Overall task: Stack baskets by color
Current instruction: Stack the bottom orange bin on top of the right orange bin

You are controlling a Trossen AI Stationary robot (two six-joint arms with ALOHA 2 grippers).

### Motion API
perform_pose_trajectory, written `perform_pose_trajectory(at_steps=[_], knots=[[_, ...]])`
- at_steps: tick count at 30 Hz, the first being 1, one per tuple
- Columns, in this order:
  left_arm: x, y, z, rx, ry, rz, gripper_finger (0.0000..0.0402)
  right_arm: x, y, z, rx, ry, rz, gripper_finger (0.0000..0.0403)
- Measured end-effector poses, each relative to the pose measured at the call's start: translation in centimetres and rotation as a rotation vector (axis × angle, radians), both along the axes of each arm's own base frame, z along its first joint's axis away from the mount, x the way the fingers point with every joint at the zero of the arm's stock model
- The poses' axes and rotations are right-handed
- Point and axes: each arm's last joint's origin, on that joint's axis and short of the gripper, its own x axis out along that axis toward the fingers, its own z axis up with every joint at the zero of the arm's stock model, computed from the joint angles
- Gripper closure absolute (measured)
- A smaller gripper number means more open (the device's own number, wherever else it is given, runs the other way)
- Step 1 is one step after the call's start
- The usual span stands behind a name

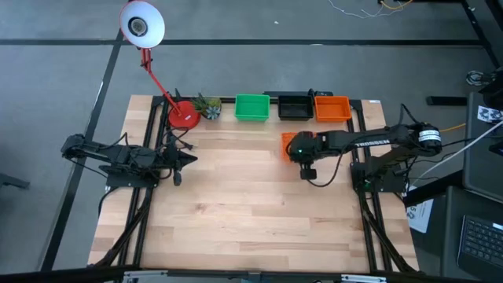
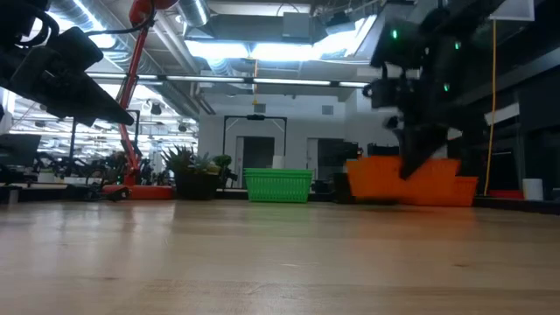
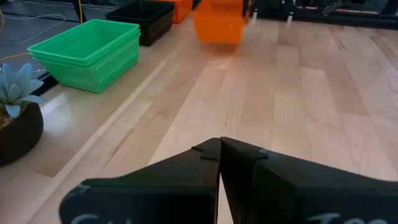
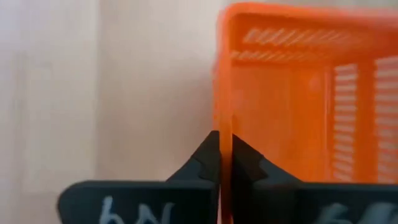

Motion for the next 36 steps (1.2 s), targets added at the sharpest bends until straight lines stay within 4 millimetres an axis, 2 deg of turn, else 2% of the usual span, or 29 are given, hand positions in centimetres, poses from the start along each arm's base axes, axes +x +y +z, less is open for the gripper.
perform_pose_trajectory(at_steps=[4,7,10,14,18,24,29,36], knots=[[0.0,0.0,0.0,0.004,0.001,-0.001,0.0402,0.2,0.3,4.0,-0.156,0.033,-0.042,0.0399],[0.0,0.0,0.0,0.006,0.002,-0.002,0.0402,-0.4,0.1,7.2,-0.319,0.091,-0.089,0.0400],[0.0,0.0,0.0,0.007,0.003,-0.002,0.0402,-1.7,-1.3,9.9,-0.502,0.183,-0.189,0.0401],[0.0,0.0,0.0,0.026,0.009,-0.008,0.0401,-3.1,-3.8,11.7,-0.511,0.276,-0.290,0.0401],[0.0,0.0,0.0,0.032,0.011,-0.009,0.0401,-4.2,-6.5,11.0,-0.495,0.375,-0.336,0.0401],[0.0,0.0,0.0,0.032,0.011,-0.009,0.0401,-5.9,-10.1,8.4,-0.409,0.560,-0.319,0.0402],[0.0,0.0,0.0,0.032,0.011,-0.009,0.0401,-5.4,-12.4,6.4,-0.397,0.552,-0.369,0.0402],[0.0,0.0,0.0,0.032,0.011,-0.009,0.0401,-3.7,-13.9,3.5,-0.379,0.645,-0.243,0.0403]])
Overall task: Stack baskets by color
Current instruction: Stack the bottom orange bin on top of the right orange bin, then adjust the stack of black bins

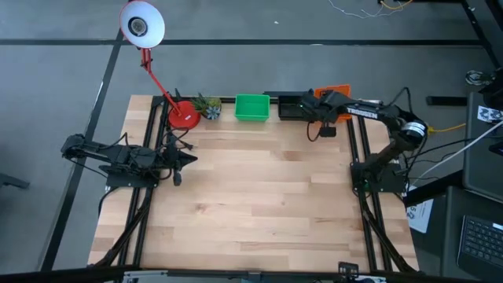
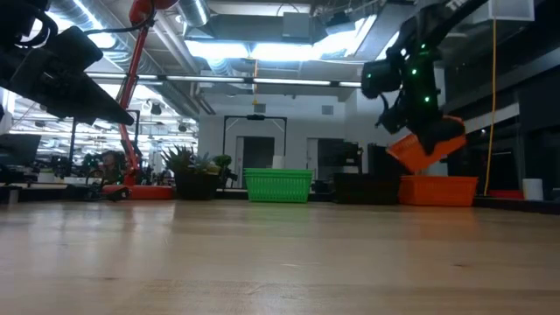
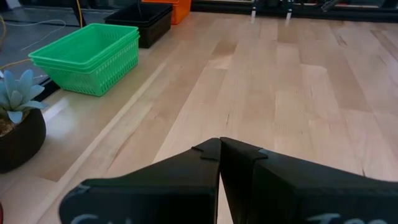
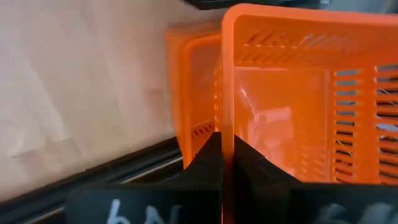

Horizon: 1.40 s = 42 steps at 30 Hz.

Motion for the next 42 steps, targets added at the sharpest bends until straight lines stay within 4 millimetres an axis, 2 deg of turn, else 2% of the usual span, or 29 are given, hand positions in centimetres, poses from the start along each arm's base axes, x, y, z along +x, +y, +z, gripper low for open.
perform_pose_trajectory(at_steps=[8,18,27,37,42], knots=[[0.0,0.0,0.0,0.000,0.000,0.000,0.0401,0.4,-0.6,-1.7,-0.007,0.095,-0.007,0.0395],[0.0,0.0,0.0,0.000,0.000,0.000,0.0401,0.5,-0.6,-1.9,0.047,0.080,0.021,0.0321],[0.0,0.0,0.0,0.000,0.001,0.000,0.0401,0.4,-0.7,-1.7,-0.041,0.137,0.008,0.0280],[0.0,0.0,0.0,0.000,0.001,0.000,0.0401,-0.4,1.3,-1.5,-0.021,0.147,-0.169,0.0279],[0.0,0.0,0.0,0.000,0.001,0.000,0.0401,-0.2,2.4,-1.3,0.082,0.034,-0.280,0.0279]])
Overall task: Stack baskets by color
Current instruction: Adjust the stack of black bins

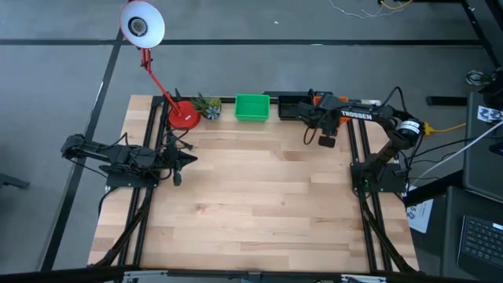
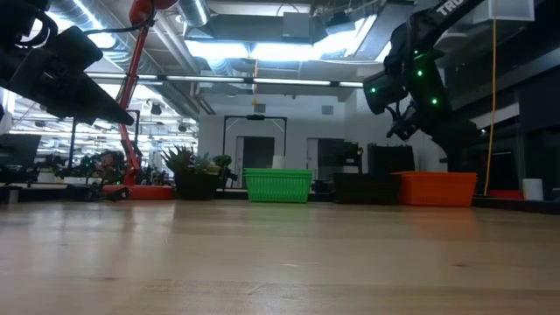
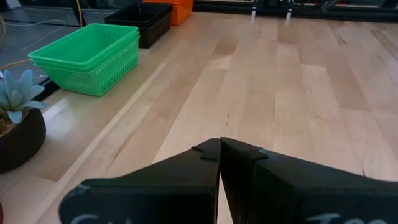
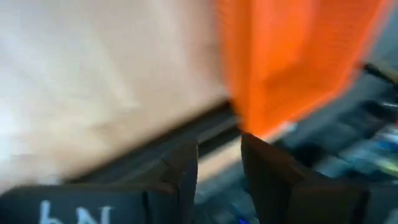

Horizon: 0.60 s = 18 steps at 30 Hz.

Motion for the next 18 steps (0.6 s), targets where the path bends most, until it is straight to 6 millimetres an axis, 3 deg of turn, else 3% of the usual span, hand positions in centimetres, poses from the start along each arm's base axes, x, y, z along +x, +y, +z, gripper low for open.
perform_pose_trajectory(at_steps=[8,18], knots=[[0.0,0.0,0.0,-0.001,0.000,0.001,0.0401,0.5,3.0,1.8,0.257,-0.323,-0.179,0.0279],[0.0,0.0,0.0,0.000,0.001,0.001,0.0401,-2.3,6.0,4.7,0.110,-0.647,-0.105,0.0279]])
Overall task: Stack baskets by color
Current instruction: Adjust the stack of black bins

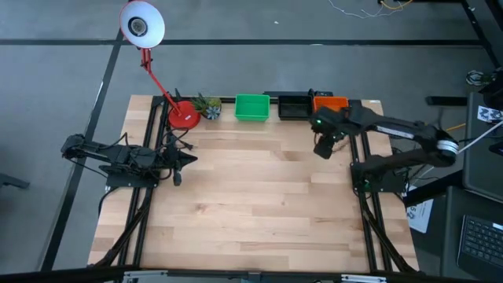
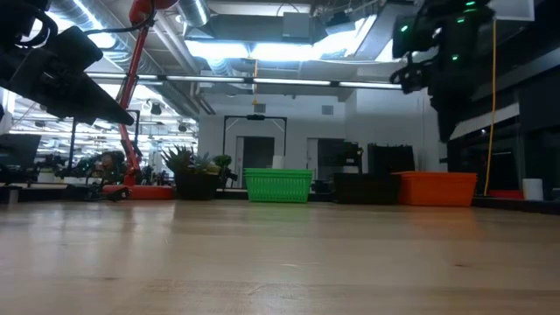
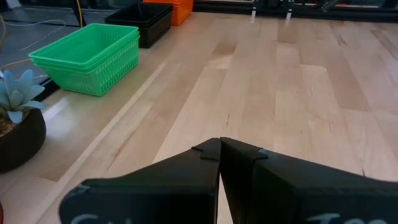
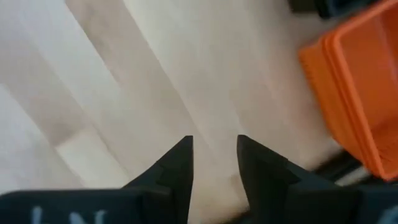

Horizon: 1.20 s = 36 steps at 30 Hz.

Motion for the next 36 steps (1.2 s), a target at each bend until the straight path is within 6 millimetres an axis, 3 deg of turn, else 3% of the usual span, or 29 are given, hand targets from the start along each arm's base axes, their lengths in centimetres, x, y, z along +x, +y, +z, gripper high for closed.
perform_pose_trajectory(at_steps=[11,15,22,28,32,36], knots=[[0.0,0.0,0.0,-0.001,-0.001,0.001,0.0401,-1.4,4.2,-0.5,0.048,-0.723,0.113,0.0279],[0.0,0.4,0.5,-0.129,-0.125,0.178,0.0401,-1.4,5.4,-0.1,-0.037,-0.904,0.168,0.0279],[0.0,0.5,0.6,-0.122,-0.142,0.245,0.0401,-2.6,6.7,-3.1,-0.244,-0.979,0.092,0.0279],[-0.1,0.5,0.5,-0.069,-0.116,0.234,0.0401,-2.8,6.9,-5.3,-0.298,-1.064,0.062,0.0279],[-0.1,0.5,0.5,-0.029,-0.093,0.220,0.0401,-2.7,6.6,-4.9,-0.285,-1.078,0.059,0.0279],[0.0,0.4,0.4,-0.002,-0.068,0.177,0.0401,-1.6,5.8,-2.0,-0.314,-1.056,0.075,0.0279]])
